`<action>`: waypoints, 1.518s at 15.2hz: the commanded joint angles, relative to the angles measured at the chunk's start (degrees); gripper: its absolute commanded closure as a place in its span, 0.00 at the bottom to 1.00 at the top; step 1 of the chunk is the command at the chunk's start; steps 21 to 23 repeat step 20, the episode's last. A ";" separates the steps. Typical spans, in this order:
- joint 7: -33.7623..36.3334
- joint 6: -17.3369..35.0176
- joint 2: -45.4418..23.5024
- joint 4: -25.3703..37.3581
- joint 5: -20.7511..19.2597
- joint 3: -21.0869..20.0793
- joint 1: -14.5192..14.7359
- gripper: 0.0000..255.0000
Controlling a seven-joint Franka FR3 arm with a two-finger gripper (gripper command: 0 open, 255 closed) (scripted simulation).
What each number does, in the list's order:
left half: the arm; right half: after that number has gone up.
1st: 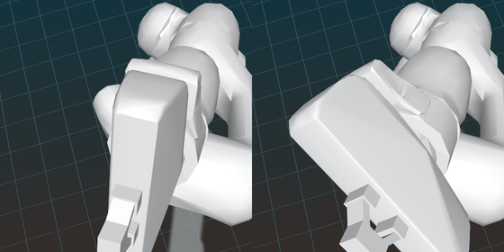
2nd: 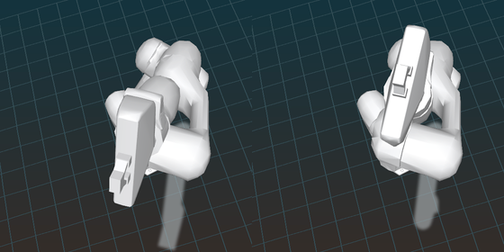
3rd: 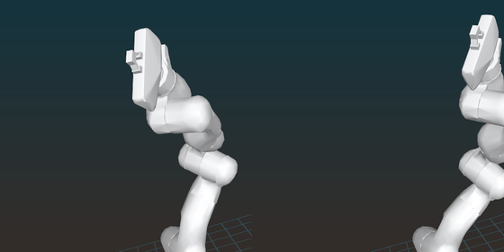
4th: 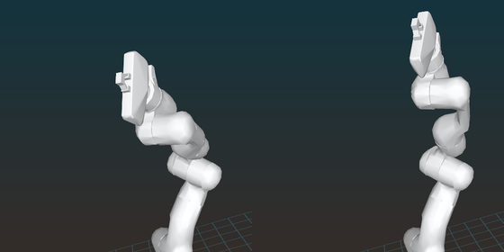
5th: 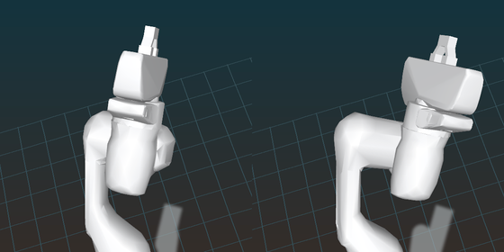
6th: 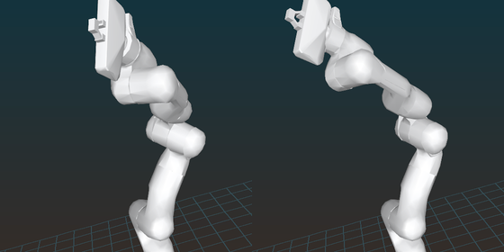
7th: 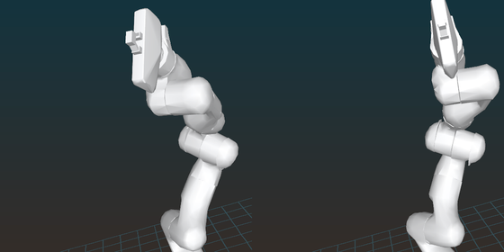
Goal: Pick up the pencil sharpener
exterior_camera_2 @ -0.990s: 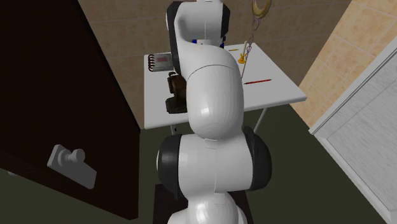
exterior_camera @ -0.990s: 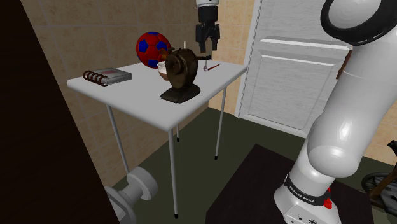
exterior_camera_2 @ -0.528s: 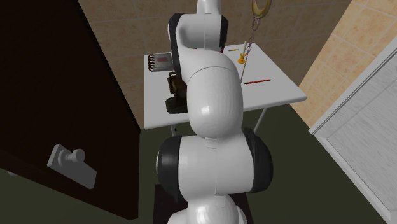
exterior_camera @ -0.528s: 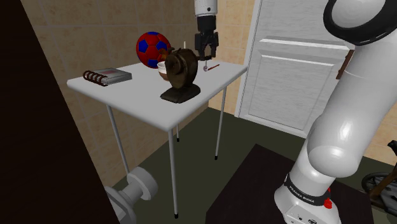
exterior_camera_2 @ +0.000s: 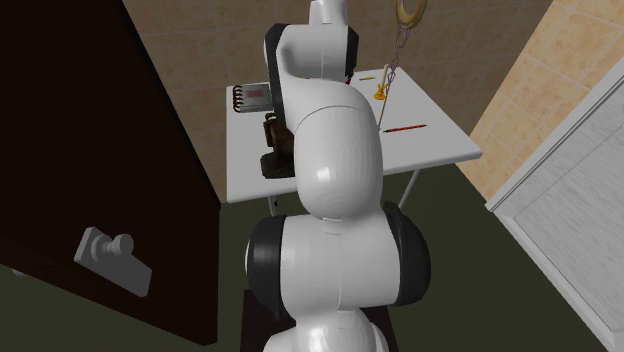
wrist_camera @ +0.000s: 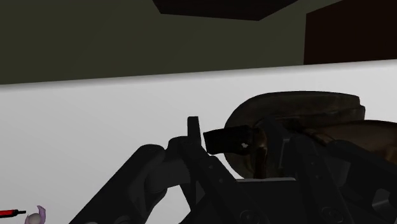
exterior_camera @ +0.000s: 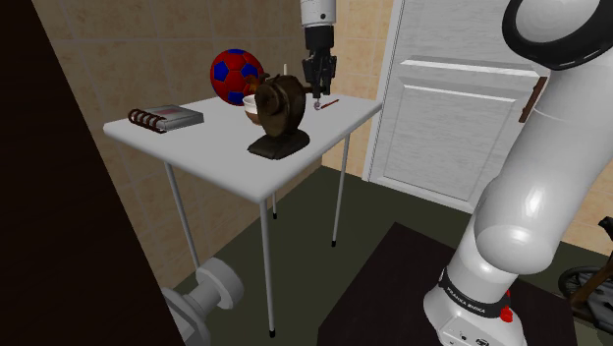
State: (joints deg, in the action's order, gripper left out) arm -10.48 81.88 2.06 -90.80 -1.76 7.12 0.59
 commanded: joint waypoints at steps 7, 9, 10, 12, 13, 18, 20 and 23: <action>-0.23 -3.57 -1.47 4.83 0.18 0.04 -0.03 1.00; -0.33 -5.33 -2.14 7.26 0.24 0.07 -0.06 1.00; -0.39 -6.22 -2.50 8.51 0.28 0.09 -0.07 1.00; -0.50 -8.05 -3.30 11.14 0.36 0.13 -0.12 1.00; -0.56 -8.98 -3.74 12.51 0.41 0.15 -0.14 1.00; -0.92 -13.94 -6.37 20.07 0.69 0.29 -0.33 1.00; -0.93 -14.09 -6.45 20.31 0.70 0.29 -0.34 1.00; -0.93 -14.09 -6.45 20.31 0.70 0.29 -0.34 1.00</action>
